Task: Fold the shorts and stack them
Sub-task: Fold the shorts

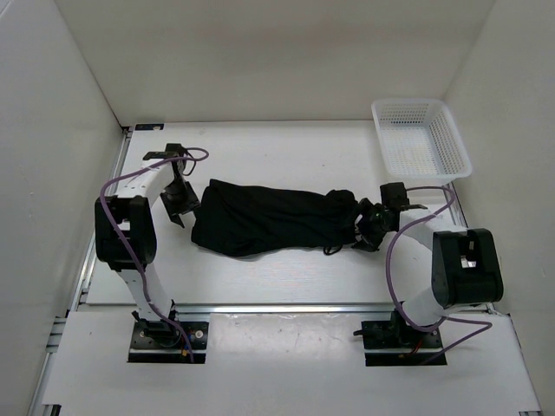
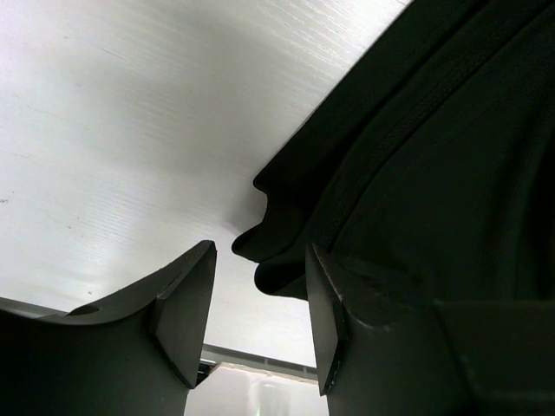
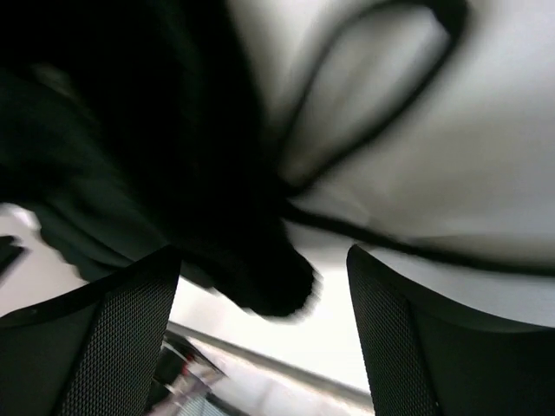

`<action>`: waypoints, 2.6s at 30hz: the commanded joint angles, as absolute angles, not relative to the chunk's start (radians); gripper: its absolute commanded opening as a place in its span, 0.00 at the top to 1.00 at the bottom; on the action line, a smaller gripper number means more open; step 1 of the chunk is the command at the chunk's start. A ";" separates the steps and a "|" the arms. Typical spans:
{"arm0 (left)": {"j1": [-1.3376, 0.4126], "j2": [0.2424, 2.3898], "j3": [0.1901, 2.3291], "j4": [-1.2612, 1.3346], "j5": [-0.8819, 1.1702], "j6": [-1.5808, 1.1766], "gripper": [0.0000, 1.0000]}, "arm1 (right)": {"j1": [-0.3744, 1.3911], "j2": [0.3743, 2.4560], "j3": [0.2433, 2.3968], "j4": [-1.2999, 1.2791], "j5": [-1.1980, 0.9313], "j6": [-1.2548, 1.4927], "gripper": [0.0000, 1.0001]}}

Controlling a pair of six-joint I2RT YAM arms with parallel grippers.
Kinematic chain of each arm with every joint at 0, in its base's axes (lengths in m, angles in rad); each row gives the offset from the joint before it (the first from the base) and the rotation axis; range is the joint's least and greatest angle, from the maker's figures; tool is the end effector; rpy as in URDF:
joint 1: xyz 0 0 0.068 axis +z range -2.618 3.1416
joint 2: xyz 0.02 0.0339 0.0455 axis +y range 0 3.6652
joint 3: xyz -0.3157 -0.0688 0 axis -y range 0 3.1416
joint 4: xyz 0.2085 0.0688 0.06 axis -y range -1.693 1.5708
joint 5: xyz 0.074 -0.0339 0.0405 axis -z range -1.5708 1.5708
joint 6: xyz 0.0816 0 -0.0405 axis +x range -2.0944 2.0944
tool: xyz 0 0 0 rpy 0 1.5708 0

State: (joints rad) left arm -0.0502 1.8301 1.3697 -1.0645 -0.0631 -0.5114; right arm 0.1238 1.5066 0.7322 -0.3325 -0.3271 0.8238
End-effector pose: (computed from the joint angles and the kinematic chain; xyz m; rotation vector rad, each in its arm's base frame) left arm 0.3214 -0.0110 0.2245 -0.7059 2.9971 0.0738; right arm 0.2532 0.0579 0.1904 0.8548 2.6588 0.7106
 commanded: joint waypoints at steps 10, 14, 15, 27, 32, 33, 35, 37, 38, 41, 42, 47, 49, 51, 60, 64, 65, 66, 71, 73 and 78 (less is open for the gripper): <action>-0.025 1.833 1.361 -0.979 0.009 -0.512 0.43 | 0.118 1.614 0.825 -0.051 -0.204 0.862 0.58; -0.012 1.908 1.364 -0.939 0.029 -0.512 0.43 | 0.127 1.635 0.920 -0.175 -0.169 0.798 1.00; -0.012 1.922 1.373 -0.939 0.038 -0.512 0.45 | 0.127 1.635 0.929 -0.190 -0.155 0.786 1.00; -0.087 1.980 1.336 -0.884 0.103 -0.572 0.90 | 0.152 1.586 1.184 -0.465 -0.071 0.528 1.00; -0.107 1.990 1.324 -0.862 0.123 -0.592 0.90 | 0.265 1.600 1.371 -0.627 0.018 0.465 1.00; -0.116 2.000 1.324 -0.862 0.123 -0.592 0.90 | 0.311 1.615 1.403 -0.650 0.040 0.456 1.00; -0.126 2.000 1.333 -0.862 0.133 -0.592 0.90 | 0.357 1.635 1.497 -0.710 0.067 0.456 1.00; -0.126 2.000 1.333 -0.862 0.144 -0.592 0.90 | 0.432 1.676 1.596 -0.771 0.113 0.466 1.00; -0.126 2.000 1.333 -0.853 0.155 -0.592 0.90 | 0.458 1.696 1.633 -0.793 0.129 0.480 1.00; -0.126 2.009 1.342 -0.853 0.155 -0.592 0.90 | 0.569 1.787 1.791 -0.868 0.190 0.503 1.00; -0.126 2.010 1.342 -0.853 0.155 -0.592 0.90 | 0.624 1.843 1.833 -0.883 0.205 0.503 1.00; -0.126 2.010 1.342 -0.853 0.155 -0.592 0.90 | 0.785 2.072 2.153 -1.020 0.290 0.535 1.00; -0.126 2.010 1.342 -0.853 0.164 -0.592 0.90 | 0.811 2.126 2.225 -1.043 0.305 0.548 1.00; -0.126 2.010 1.342 -0.853 0.164 -0.592 0.90 | 0.834 2.189 2.298 -1.043 0.305 0.571 1.00; -0.126 2.028 1.351 -0.853 0.192 -0.601 0.90 | 0.884 2.368 2.431 -0.941 0.160 0.635 1.00; -0.098 1.977 1.342 -0.877 0.192 -0.601 0.87 | 0.884 2.388 2.413 -0.723 -0.107 0.635 0.50; -0.080 1.961 1.342 -0.891 0.183 -0.601 0.84 | 0.884 2.388 2.413 -0.709 -0.203 0.618 0.41; -0.062 1.944 1.333 -0.906 0.183 -0.601 0.82 | 0.884 2.388 2.422 -0.709 -0.228 0.592 0.36; 0.090 1.827 1.360 -0.986 0.156 -0.554 0.77 | 0.893 2.192 2.191 -0.601 -0.397 0.480 0.14; 0.112 1.798 1.388 -1.026 0.146 -0.540 0.77 | 0.893 2.081 2.101 -0.592 -0.381 0.439 0.16; 0.062 1.738 1.468 -1.069 0.108 -0.485 0.75 | 0.799 1.838 1.639 -0.491 -0.270 0.495 0.48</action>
State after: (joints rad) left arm 0.1276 1.8351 1.4109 -1.0286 0.1287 -0.5400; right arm 0.8730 1.9671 1.7782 -0.5716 -0.2909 0.4911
